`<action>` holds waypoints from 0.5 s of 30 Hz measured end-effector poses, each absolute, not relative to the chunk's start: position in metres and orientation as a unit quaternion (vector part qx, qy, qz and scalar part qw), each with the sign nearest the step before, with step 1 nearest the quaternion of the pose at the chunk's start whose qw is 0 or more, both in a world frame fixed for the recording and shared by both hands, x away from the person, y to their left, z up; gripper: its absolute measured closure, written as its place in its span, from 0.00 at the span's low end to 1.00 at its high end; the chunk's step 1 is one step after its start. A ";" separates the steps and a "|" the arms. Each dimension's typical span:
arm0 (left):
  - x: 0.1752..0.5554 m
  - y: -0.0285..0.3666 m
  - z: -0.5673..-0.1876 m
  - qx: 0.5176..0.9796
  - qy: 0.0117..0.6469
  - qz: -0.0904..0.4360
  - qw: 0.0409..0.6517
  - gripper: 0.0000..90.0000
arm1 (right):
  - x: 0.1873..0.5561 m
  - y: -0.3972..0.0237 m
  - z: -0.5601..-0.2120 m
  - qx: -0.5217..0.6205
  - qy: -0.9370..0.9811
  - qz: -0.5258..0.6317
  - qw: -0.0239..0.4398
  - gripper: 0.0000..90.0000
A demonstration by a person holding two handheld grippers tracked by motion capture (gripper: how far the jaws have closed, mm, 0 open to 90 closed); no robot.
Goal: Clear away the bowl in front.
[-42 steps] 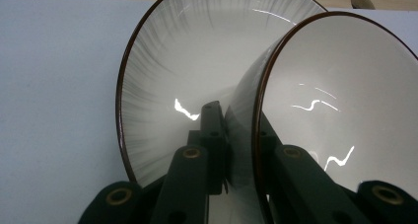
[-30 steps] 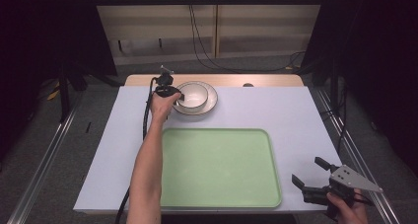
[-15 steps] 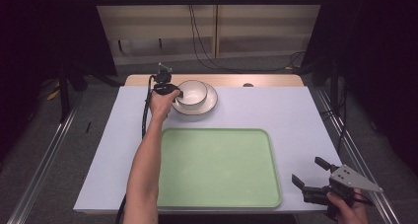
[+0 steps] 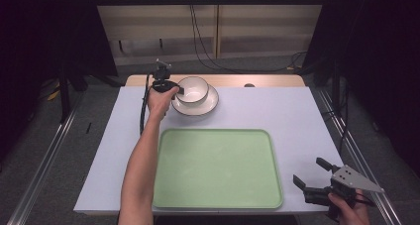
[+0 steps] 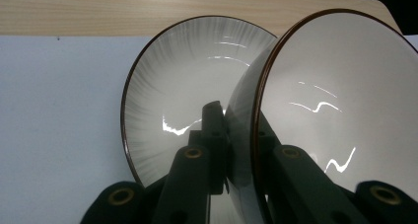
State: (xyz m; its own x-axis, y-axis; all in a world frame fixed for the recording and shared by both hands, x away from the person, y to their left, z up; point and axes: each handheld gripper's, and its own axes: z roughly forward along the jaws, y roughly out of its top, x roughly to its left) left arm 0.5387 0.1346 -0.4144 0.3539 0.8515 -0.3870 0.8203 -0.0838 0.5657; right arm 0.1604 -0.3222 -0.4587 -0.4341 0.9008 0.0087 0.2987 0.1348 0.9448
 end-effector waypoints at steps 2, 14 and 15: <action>0.538 0.135 -0.411 0.740 0.563 0.020 0.367 0.92 | 0.161 -0.322 -0.459 0.435 0.690 0.493 0.303 0.01; 0.528 0.136 -0.394 0.749 0.545 0.023 0.375 0.92 | 0.161 -0.322 -0.459 0.436 0.689 0.493 0.303 0.01; 0.527 0.136 -0.391 0.752 0.540 0.025 0.377 0.92 | 0.161 -0.322 -0.459 0.436 0.689 0.493 0.303 0.01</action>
